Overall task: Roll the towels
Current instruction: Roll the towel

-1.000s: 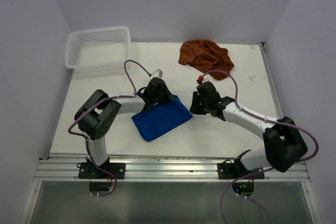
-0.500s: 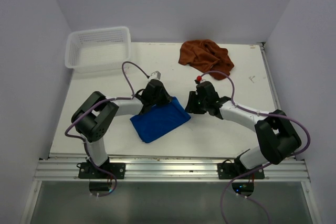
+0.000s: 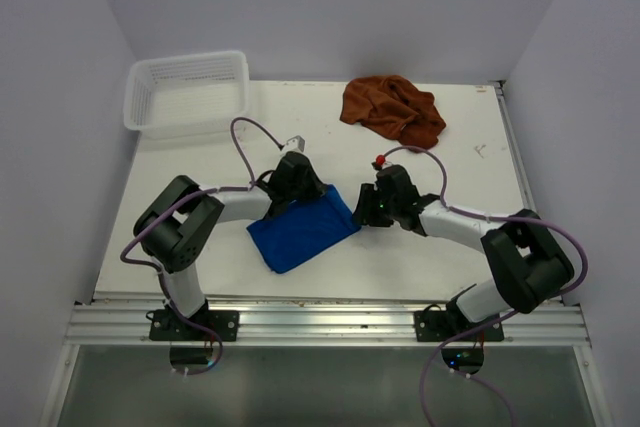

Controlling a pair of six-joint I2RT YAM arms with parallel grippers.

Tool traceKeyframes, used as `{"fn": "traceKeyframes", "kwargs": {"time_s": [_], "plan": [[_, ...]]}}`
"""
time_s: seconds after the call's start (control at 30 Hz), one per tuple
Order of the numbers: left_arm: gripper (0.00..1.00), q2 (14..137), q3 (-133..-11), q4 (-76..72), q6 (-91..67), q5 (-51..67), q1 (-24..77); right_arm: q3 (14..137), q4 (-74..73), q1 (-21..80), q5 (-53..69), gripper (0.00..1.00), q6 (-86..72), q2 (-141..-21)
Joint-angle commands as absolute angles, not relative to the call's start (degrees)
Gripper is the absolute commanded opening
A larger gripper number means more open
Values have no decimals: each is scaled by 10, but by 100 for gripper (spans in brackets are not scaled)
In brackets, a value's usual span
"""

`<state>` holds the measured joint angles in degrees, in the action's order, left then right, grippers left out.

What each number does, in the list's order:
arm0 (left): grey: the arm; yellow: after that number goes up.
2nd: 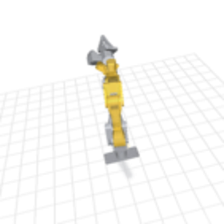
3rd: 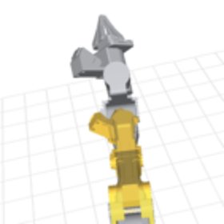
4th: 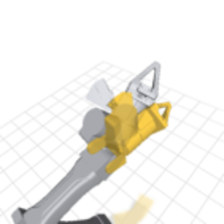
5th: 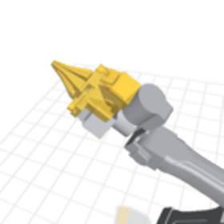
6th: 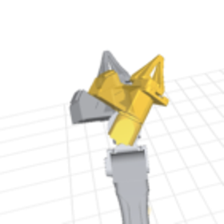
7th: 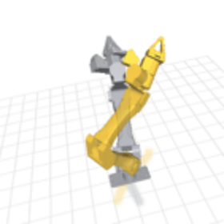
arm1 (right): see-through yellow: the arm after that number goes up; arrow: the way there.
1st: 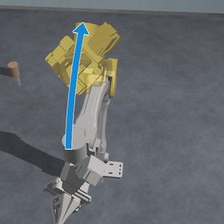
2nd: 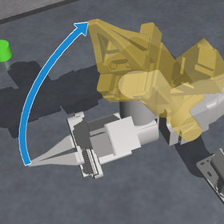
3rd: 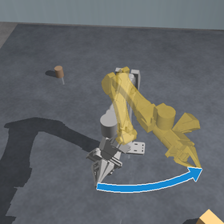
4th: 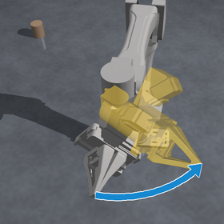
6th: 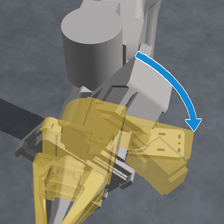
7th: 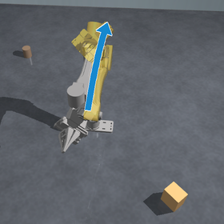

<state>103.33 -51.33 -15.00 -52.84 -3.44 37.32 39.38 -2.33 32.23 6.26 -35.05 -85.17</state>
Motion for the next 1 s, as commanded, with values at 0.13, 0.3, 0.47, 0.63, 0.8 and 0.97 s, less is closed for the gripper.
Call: {"fn": "traceKeyframes", "kwargs": {"time_s": [0.13, 0.3, 0.47, 0.63, 0.8, 0.97], "plan": [[0, 1008, -497, -153, -518, -65, 375, 374, 19, 322, 91, 44, -355, -856], [0, 999, -488, -152, -516, -76, 375, 372, 37, 321, 105, 45, -354, -872], [0, 1000, -485, -146, -512, -80, 374, 370, 54, 322, 120, 45, -349, -893], [0, 1003, -481, -145, -512, -84, 375, 363, 68, 322, 128, 39, -344, -906], [0, 1001, -479, -129, -512, -96, 373, 356, 69, 321, 127, 23, -338, -912], [18, 988, -483, -107, -509, -107, 365, 342, 78, 321, 127, 9, -333, -918]]}}
